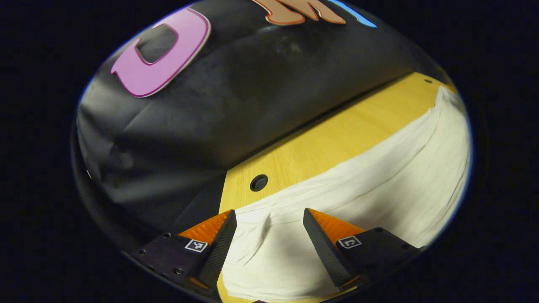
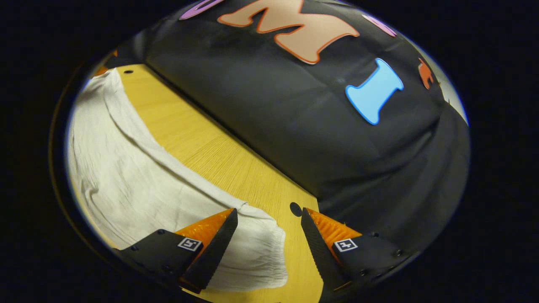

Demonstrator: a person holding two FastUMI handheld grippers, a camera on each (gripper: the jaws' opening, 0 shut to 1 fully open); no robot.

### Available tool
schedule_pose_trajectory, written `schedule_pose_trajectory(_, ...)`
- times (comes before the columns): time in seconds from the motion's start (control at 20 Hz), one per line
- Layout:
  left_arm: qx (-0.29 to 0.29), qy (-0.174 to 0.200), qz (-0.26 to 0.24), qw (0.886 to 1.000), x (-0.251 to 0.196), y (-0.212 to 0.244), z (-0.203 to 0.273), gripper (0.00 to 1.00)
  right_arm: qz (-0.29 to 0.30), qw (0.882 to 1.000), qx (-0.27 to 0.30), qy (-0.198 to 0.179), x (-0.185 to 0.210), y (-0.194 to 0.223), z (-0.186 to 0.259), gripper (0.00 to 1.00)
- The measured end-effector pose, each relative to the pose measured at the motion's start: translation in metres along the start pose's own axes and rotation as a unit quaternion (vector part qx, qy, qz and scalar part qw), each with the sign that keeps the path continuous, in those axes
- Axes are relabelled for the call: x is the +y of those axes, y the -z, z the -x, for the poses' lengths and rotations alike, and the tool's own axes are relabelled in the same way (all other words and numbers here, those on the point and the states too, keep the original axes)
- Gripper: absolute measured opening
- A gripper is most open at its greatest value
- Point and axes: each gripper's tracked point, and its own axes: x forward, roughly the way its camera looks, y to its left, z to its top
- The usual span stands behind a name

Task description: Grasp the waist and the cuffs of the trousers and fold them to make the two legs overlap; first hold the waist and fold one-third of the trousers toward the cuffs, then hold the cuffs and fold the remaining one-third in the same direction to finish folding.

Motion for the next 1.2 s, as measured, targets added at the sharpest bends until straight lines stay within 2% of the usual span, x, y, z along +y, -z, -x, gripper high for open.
schedule_pose_trajectory(0.1, -0.031, 0.004, 0.039, 0.999, -0.007, -0.021, 0.02, 0.96, -0.067, 0.998, 0.001, -0.003, -0.007, 0.009, 0.014, 0.98)
schedule_pose_trajectory(0.25, -0.073, 0.01, 0.082, 0.994, -0.005, -0.046, 0.037, 0.95, -0.151, 0.988, 0.019, 0.003, -0.026, 0.036, 0.031, 0.98)
schedule_pose_trajectory(0.35, -0.091, 0.015, 0.096, 0.991, -0.003, -0.058, 0.044, 0.95, -0.2, 0.979, 0.035, 0.004, -0.035, 0.057, 0.031, 0.98)
schedule_pose_trajectory(0.45, -0.108, 0.016, 0.108, 0.988, -0.002, -0.068, 0.055, 0.95, -0.259, 0.965, 0.04, -0.001, -0.038, 0.073, 0.033, 0.98)
schedule_pose_trajectory(0.55, -0.117, 0.024, 0.125, 0.985, 0.0, -0.08, 0.07, 0.95, -0.314, 0.948, 0.057, 0.0, -0.039, 0.098, 0.031, 1.0)
schedule_pose_trajectory(0.75, -0.129, 0.03, 0.136, 0.982, 0.001, -0.098, 0.087, 0.95, -0.405, 0.908, 0.101, -0.013, -0.03, 0.135, 0.037, 0.98)
schedule_pose_trajectory(0.9, -0.132, 0.026, 0.131, 0.982, -0.005, -0.103, 0.099, 0.95, -0.477, 0.87, 0.119, -0.039, -0.017, 0.142, 0.034, 0.93)
schedule_pose_trajectory(0.95, -0.13, 0.024, 0.13, 0.983, -0.006, -0.101, 0.106, 0.96, -0.501, 0.855, 0.13, -0.043, -0.012, 0.147, 0.032, 0.97)
schedule_pose_trajectory(1.0, -0.13, 0.021, 0.131, 0.983, -0.006, -0.099, 0.11, 0.95, -0.523, 0.839, 0.139, -0.046, -0.008, 0.149, 0.03, 0.92)
schedule_pose_trajectory(1.1, -0.128, 0.018, 0.138, 0.982, -0.004, -0.097, 0.116, 0.96, -0.559, 0.813, 0.156, -0.047, -0.001, 0.154, 0.024, 0.92)
schedule_pose_trajectory(1.15, -0.127, 0.016, 0.14, 0.982, -0.003, -0.094, 0.116, 0.96, -0.57, 0.804, 0.161, -0.045, -0.001, 0.156, 0.022, 0.96)
schedule_pose_trajectory(1.2, -0.124, 0.011, 0.14, 0.982, 0.001, -0.091, 0.117, 0.96, -0.577, 0.798, 0.17, -0.04, -0.001, 0.159, 0.021, 0.92)
